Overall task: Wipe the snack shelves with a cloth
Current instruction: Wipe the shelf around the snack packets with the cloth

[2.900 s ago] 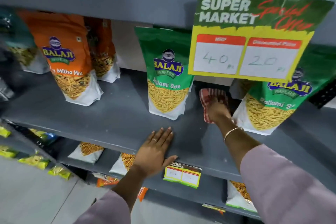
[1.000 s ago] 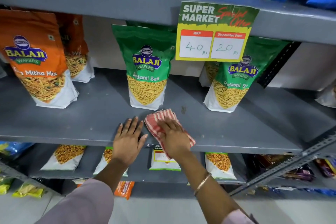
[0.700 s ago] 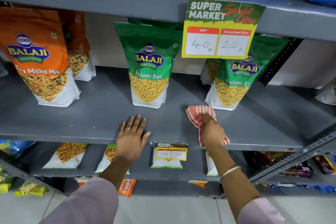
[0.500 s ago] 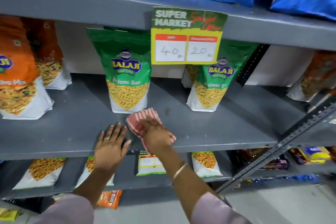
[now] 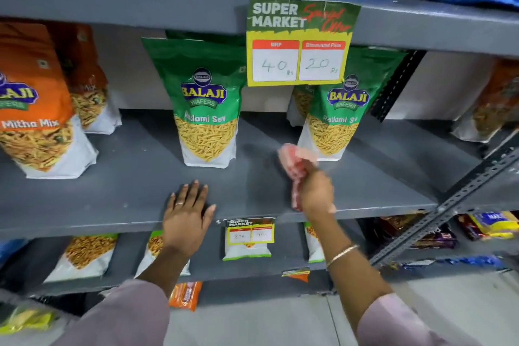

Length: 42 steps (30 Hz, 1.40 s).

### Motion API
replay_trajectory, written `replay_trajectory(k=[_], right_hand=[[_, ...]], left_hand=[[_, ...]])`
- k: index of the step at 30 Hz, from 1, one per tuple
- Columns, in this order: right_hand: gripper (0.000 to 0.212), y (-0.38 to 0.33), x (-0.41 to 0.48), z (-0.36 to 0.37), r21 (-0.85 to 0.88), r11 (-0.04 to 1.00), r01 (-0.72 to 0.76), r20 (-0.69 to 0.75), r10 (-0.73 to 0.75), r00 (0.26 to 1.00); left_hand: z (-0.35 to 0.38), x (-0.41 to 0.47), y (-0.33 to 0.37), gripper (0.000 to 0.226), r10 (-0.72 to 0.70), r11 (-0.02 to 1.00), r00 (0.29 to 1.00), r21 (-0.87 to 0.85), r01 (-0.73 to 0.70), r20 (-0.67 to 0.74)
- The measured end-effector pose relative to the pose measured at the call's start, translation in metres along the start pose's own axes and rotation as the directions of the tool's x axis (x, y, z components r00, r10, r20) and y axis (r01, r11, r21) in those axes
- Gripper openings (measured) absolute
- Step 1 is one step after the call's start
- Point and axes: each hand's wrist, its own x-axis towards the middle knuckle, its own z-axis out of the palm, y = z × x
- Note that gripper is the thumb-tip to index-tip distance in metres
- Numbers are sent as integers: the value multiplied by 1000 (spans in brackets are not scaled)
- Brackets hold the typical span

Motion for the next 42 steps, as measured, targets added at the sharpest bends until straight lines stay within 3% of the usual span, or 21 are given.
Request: replay_trajectory(k=[1,3,5,6,8,11,13,16,18,20,22,25,27,29,32,33,35,38,40,42], right_hand=[[30,-17,-7,18,-75,988,136,12,-135,991],[38,-43,-15,58,-30,945,326,95,-322,942],[48,-44,-10,72,-45,938,345,38,-343,939],[51,-33,-3,69,-13,952,305,58,-304,951],[57,-3,9,55,-147,954,261,49,-256,965],[61,44,16,21,-332,940,77,-53,-100,994],[43,69,10,-7,-230,970,-76,-166,37,985],[37,92,14,-29,-20,972,-235,-282,220,934],[37,80,14,-34,53,985,-164,-208,172,963],[35,68,9,-27,-39,998,50,-100,-54,993],[40,71,1,-27,-145,962,231,-13,-235,972],[42,123,25,-41,-105,979,175,-68,-183,981],[42,163,43,-67,-18,994,111,-93,-112,989],[39,201,66,-89,196,979,60,-188,-23,982],[27,240,111,-119,586,810,14,-227,148,963],[26,249,130,-122,582,813,-16,-221,177,959],[31,261,171,-121,407,908,-96,-273,222,936],[50,270,217,-98,8,991,137,-251,-130,959],[53,270,251,-82,-26,989,144,-219,-147,965],[59,260,283,-83,-37,998,49,-201,-55,978]], left_hand=[[0,-1,-1,75,0,1000,1000,-7,0,-4],[1,0,-3,74,2,1000,1000,-22,-2,3],[1,0,-3,75,13,1000,1000,-17,-13,-17],[2,0,-3,75,14,1000,1000,-17,-14,-26],[3,-1,-4,76,10,1000,999,-21,-11,-30],[2,-1,-4,78,14,1000,1000,-16,-14,-13],[2,-1,-6,79,29,1000,1000,-7,-29,-6],[2,-1,0,83,11,1000,999,-3,-12,-51],[-1,4,20,85,22,1000,996,0,-22,-85],[-2,13,53,83,83,996,992,24,-81,-96],[1,21,94,81,138,990,988,21,-137,-63],[21,28,162,81,194,981,981,19,-193,-23],[39,27,205,82,202,979,979,6,-203,23],[56,26,240,83,199,979,978,21,-201,56],[66,33,268,85,136,990,989,31,-138,52],[67,34,271,85,116,992,993,45,-118,32],[66,35,274,83,92,993,996,71,-93,12],[65,33,273,78,84,995,996,56,-85,18],[68,33,272,77,74,996,997,38,-75,21],[72,34,269,76,70,997,998,24,-70,-4]])
